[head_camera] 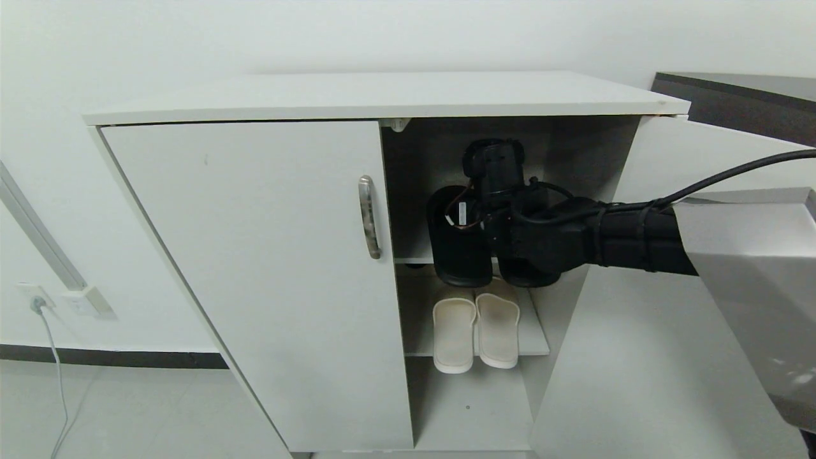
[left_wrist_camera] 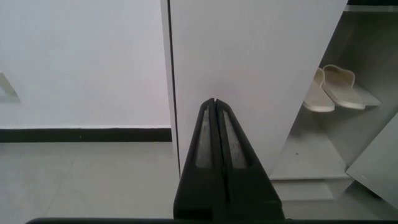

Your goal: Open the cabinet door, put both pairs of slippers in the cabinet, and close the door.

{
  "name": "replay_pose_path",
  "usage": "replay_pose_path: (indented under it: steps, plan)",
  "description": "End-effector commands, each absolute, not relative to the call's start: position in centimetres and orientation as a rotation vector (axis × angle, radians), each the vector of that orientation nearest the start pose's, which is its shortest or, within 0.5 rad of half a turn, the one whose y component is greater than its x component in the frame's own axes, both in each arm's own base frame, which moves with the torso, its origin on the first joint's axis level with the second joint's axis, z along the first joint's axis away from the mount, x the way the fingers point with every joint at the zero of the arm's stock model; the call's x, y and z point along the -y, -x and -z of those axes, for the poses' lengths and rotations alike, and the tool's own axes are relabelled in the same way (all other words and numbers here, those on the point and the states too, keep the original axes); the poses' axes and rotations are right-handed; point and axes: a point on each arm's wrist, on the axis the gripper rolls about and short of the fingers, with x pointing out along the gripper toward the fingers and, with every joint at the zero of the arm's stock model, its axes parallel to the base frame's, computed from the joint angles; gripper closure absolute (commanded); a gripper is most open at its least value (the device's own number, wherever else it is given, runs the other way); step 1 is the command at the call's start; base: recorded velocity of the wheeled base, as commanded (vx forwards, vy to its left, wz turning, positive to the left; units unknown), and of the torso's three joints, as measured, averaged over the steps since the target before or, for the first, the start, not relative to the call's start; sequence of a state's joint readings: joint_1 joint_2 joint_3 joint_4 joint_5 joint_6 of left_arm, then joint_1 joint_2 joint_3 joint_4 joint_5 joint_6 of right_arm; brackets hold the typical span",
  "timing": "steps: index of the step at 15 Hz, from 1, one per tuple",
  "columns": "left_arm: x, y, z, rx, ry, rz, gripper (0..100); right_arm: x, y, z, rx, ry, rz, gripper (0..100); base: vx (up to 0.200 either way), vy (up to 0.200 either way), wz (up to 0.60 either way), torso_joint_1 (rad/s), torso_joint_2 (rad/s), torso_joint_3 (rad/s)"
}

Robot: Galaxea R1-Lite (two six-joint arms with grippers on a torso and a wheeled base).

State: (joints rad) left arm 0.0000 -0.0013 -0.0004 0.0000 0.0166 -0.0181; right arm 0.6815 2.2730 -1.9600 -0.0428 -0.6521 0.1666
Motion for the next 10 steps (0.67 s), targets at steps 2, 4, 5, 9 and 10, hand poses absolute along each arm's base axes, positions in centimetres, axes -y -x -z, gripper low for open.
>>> replay_pose_path:
  steps: [2, 4, 5, 9, 10]
  plan:
    - [-0.04, 2.29, -7.59, 0.002, 0.018, -0.017, 100, -28.89, -38.96, -21.56, -0.218, -0.005, -0.006, 100, 0.0, 0.0, 0.0, 0.0, 0.0, 0.0]
    - [-0.04, 2.28, -7.55, 0.0, 0.018, -0.017, 100, -28.89, -39.33, -21.31, -0.203, -0.017, -0.001, 100, 0.0, 0.0, 0.0, 0.0, 0.0, 0.0]
    - [-0.04, 2.29, -7.59, 0.002, 0.018, -0.017, 100, -28.93, -39.38, -21.35, -0.195, -0.022, -0.002, 100, 0.0, 0.0, 0.0, 0.0, 0.0, 0.0]
    - [-0.04, 2.29, -7.59, 0.002, 0.018, -0.017, 100, -28.88, -39.69, -21.2, -0.183, -0.021, 0.001, 100, 0.0, 0.0, 0.0, 0.0, 0.0, 0.0]
    - [-0.04, 2.29, -7.59, 0.002, 0.018, -0.017, 100, -28.9, -39.72, -21.15, -0.181, -0.019, 0.0, 100, 0.0, 0.0, 0.0, 0.0, 0.0, 0.0]
